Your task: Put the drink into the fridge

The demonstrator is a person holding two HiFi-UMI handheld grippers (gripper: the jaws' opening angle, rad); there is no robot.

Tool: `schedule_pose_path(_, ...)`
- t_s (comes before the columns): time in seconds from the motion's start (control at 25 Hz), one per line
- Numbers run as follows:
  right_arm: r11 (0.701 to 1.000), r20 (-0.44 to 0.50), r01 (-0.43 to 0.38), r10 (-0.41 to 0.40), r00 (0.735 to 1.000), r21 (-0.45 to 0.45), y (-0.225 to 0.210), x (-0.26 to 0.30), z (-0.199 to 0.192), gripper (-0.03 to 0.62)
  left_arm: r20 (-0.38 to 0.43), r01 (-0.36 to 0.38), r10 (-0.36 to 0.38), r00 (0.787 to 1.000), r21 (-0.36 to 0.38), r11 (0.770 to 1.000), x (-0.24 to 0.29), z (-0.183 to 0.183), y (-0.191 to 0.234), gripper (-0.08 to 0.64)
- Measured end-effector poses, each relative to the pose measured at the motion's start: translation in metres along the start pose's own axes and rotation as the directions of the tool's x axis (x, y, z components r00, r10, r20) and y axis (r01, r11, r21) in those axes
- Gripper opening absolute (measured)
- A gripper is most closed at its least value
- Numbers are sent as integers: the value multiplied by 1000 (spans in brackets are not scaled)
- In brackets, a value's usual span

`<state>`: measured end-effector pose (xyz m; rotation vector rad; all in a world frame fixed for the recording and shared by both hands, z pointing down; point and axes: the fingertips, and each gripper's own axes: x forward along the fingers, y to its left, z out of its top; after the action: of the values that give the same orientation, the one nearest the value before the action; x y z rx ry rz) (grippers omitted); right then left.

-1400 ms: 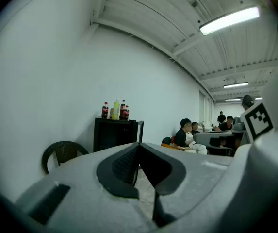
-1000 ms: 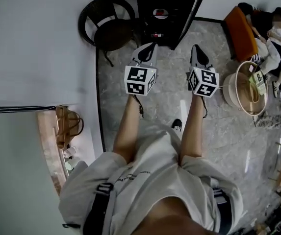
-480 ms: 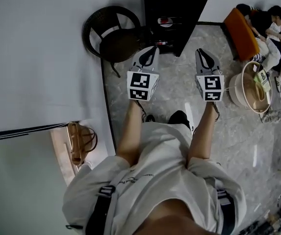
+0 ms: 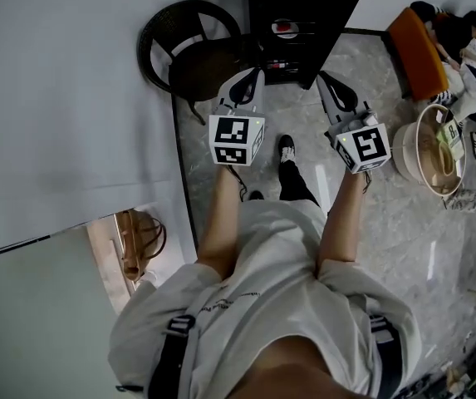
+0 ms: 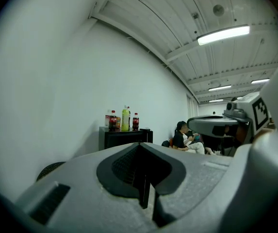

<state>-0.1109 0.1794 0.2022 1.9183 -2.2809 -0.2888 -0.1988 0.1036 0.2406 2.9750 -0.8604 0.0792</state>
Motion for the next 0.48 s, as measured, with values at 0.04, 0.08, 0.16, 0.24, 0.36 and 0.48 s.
schedule_pose_path(0.04,999,47,5,-8,999,50,-12,6,1,6,6,-12,12,1000,4,1000,10,3,2,9)
schedule_pose_path(0.08,994,96,9,-20,995,113,-26,12,2,6,15,-20,20,1000,11,1000,20,7,4,9)
schedule_pose_path(0.16,972,186,-3,-42,982,236,-54,24,1,6,34,-27,26,999,28,999,41,14,10,9)
schedule_pose_path(0.24,956,221,-17,-50,974,294,-80,38,0,5,54,-29,27,998,45,999,65,27,16,9)
schedule_pose_path(0.36,963,171,5,-53,984,270,-115,65,-4,5,86,-45,42,995,41,998,100,50,26,9)
schedule_pose_path(0.48,959,167,49,-99,981,280,-154,86,-5,6,70,-83,80,994,38,996,141,61,43,9)
